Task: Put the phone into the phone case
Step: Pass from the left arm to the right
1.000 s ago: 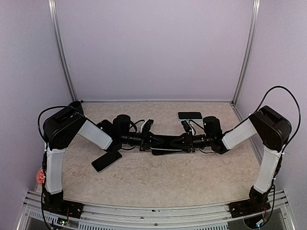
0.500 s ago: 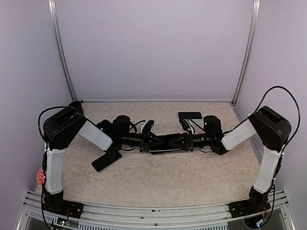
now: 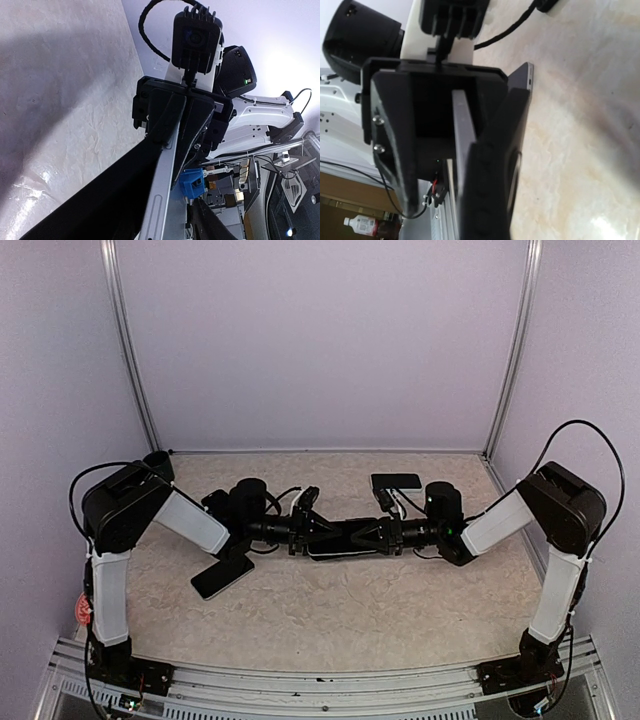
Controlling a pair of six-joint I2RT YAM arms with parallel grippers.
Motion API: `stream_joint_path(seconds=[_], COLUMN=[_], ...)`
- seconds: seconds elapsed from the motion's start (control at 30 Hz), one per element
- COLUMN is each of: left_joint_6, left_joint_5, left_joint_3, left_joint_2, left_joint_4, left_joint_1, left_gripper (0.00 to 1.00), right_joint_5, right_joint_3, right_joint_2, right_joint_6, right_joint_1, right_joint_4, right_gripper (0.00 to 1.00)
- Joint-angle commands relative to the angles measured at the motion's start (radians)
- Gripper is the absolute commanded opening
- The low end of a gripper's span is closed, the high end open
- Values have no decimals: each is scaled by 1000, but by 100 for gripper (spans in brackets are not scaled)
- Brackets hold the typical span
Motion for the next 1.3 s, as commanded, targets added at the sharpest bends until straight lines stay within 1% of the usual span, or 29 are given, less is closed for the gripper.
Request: stream_joint_path(seconds=[0.0,0.2,0.6,0.93,1.07,1.27], left_joint_6=[10,61,153,291,299,298], left_joint_5=[-21,-30,-61,-172,-170,-138], left_joint_3=[-16,-40,-58,-90,-106,-109], left_joint_2=[-54,-100,-177,-277,-295,-291], left_joint_4=[-47,-99,-215,-348,-341,-298], left_joint_1=[32,55,77,92,90,64], left_gripper=[42,47,50,56,58,67], right_joint_5=[-29,-31,-39,-86,-125,-171], right_joint_3=[-28,-41,-52,-61,-62,-70], right_joint_2=[6,4,-4,-47,-66,-99], right_joint_6=[-25,-23,-15,-54,-72,-97], right_joint_1=[9,-2,-17,-27,-27,-27], right_joint_4=[42,53,70,68,88,118], right_gripper=[1,0,0,0,0,0])
